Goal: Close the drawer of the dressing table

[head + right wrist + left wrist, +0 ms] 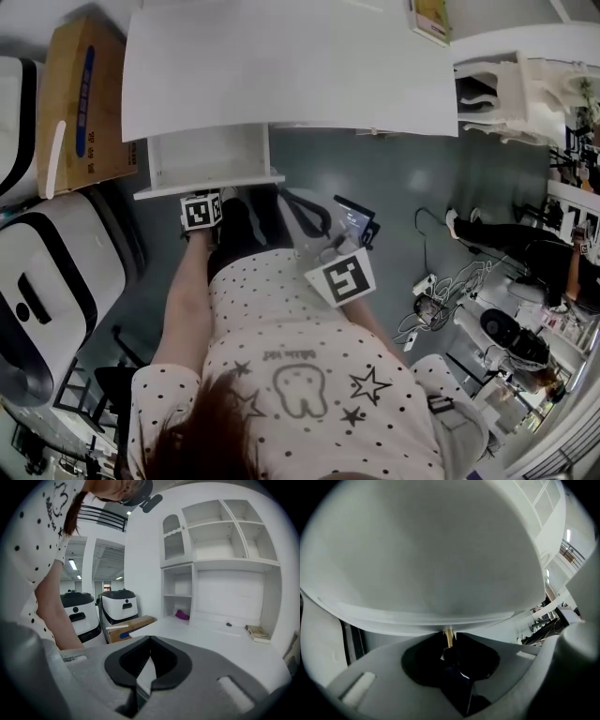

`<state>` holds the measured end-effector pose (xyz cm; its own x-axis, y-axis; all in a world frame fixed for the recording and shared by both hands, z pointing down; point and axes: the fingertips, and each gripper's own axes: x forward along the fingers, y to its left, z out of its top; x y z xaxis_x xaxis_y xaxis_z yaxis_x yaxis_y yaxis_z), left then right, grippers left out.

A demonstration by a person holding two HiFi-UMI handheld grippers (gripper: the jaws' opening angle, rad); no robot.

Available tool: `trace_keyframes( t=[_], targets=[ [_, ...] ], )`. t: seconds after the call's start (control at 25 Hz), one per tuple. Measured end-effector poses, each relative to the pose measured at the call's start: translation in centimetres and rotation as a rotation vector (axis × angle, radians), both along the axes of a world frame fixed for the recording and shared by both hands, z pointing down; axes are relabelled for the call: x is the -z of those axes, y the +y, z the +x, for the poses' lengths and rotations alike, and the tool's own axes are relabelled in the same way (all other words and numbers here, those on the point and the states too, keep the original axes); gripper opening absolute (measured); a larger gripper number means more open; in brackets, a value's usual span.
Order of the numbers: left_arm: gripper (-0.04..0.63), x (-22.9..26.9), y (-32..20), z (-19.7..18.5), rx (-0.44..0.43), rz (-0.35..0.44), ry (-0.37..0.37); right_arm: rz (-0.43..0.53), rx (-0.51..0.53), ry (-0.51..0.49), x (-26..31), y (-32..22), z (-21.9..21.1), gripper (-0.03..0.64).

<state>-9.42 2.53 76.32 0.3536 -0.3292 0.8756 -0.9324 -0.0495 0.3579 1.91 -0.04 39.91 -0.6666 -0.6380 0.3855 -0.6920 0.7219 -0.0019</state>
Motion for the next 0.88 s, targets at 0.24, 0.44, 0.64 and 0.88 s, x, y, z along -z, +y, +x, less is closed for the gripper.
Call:
trace_keyframes(
  t=[0.24,0.44,0.64,0.88],
  targets=[
    [0.092,0.1,-0.3,-0.2,0.067,0.010,-0.037,0.022,0.041,-0.020,0.1,-1.6,3.0,-0.005],
    [0.091,-0.1,-0.2,-0.7,0.118,0.027,-0.066,0.047,0.031,-0.054,0.4,-3.2,5.3,-0.005],
    [0.091,0.0,-0.4,-0.8,0.164,0.032,-0.083,0.058,0.049,-0.052,0.4,-4.1,6.8,-0.005],
    [0.091,0.0,-0.6,-0.7,0.164,0.026,-0.085,0.041,0.069,-0.054,0.1,-4.7,6.3,-0.005]
  ],
)
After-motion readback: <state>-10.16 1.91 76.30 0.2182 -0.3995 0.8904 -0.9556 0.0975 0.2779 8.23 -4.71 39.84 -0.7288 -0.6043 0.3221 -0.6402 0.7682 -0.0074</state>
